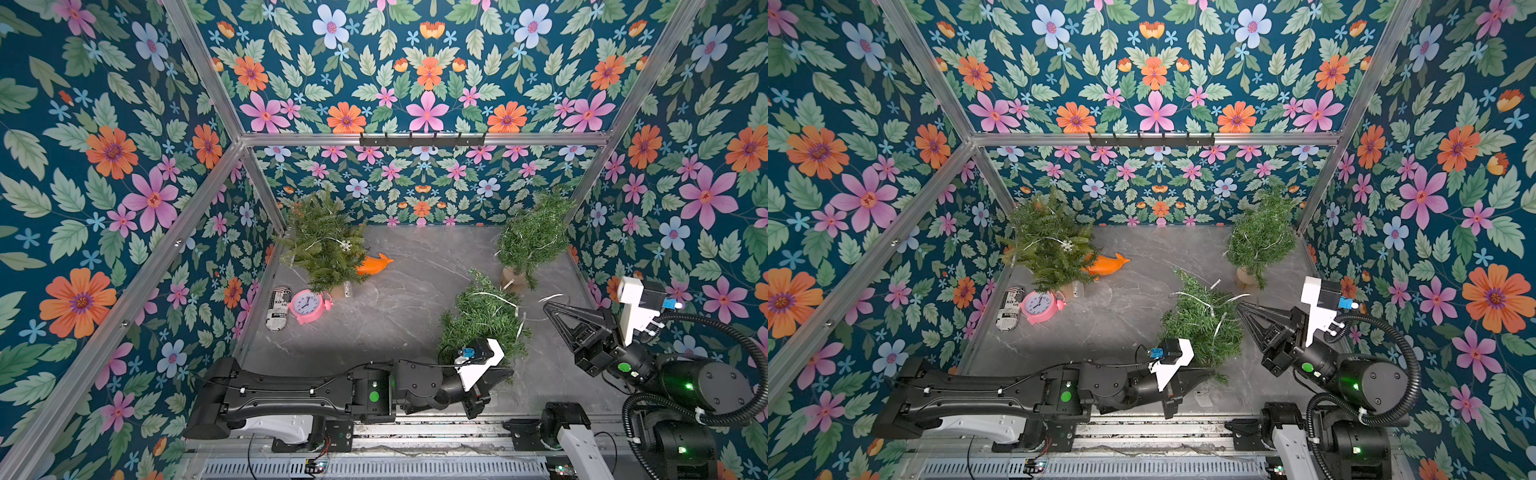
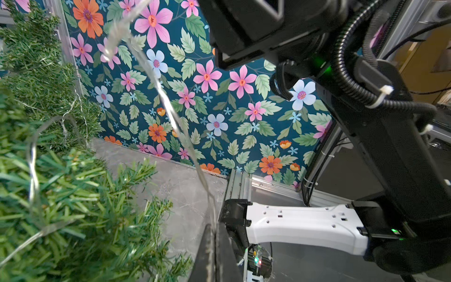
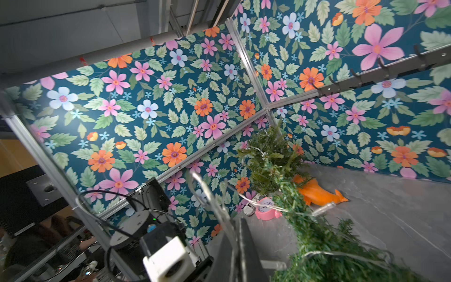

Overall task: Wrap string light around the christmas tree
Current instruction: Wrap the light string around the Christmas tree.

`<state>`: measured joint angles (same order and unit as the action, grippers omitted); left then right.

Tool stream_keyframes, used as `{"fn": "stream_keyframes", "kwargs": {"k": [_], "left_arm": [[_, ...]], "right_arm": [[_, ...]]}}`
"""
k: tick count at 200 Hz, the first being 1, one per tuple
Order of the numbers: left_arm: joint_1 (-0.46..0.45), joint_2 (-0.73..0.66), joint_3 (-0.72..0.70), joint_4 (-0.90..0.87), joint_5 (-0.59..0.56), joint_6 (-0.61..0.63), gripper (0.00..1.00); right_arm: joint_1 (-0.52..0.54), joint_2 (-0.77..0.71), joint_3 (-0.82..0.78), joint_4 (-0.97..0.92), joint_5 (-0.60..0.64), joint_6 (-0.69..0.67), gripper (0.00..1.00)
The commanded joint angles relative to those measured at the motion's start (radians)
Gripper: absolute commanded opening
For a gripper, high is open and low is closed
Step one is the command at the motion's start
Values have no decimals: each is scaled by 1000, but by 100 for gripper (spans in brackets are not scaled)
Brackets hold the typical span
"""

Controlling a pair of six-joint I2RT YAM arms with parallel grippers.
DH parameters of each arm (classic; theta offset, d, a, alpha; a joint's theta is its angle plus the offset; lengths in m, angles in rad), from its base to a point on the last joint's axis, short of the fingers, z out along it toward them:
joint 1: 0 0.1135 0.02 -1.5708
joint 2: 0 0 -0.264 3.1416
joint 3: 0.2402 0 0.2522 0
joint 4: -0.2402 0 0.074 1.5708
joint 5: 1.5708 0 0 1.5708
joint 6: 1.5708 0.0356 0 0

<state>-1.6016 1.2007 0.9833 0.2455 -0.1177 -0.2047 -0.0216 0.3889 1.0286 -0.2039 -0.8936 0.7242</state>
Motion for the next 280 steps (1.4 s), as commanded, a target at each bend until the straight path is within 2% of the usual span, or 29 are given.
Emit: {"fn": "stream_keyframes", "kwargs": {"k": [1, 33, 57, 80, 113, 138, 177, 212, 226, 246, 267, 280], "left_arm": [[-8, -30, -1, -68, 19, -29, 0], [-11, -71, -19, -88, 12, -29, 0], [-11, -88, -24, -104, -7, -27, 0], [-11, -96, -18, -128, -23, -27, 0], [-12, -134, -11, -202, -59, -33, 0], [-12, -185, -17, -268, -64, -55, 0], [-12, -225, -19, -367, -38, -62, 0], [-12, -231, 1, -452, -5, -71, 0], [-12, -244, 3, -502, -57, -77, 0], [-12, -282, 4, -578, -237, -88, 0], [-11, -322, 11, -647, -389, -97, 0], [-11, -346, 6, -666, -426, -100, 0]], "right_arm": [[0, -27, -25, -144, 156, -106, 3], [0, -84, -44, -187, 387, -136, 4], [2, -96, -17, -128, 426, -120, 4], [1, -99, 49, -175, 476, -152, 3], [0, -141, 93, -280, 491, -224, 4], [0, -214, 78, -371, 478, -259, 9], [1, -335, 25, -427, 458, -243, 20], [1, -387, -10, -485, 411, -227, 24], [0, -386, -12, -513, 353, -229, 30], [0, -387, -26, -499, 321, -216, 41], [1, -387, -23, -488, 360, -224, 44], [1, -387, -21, -488, 392, -237, 45]]}}
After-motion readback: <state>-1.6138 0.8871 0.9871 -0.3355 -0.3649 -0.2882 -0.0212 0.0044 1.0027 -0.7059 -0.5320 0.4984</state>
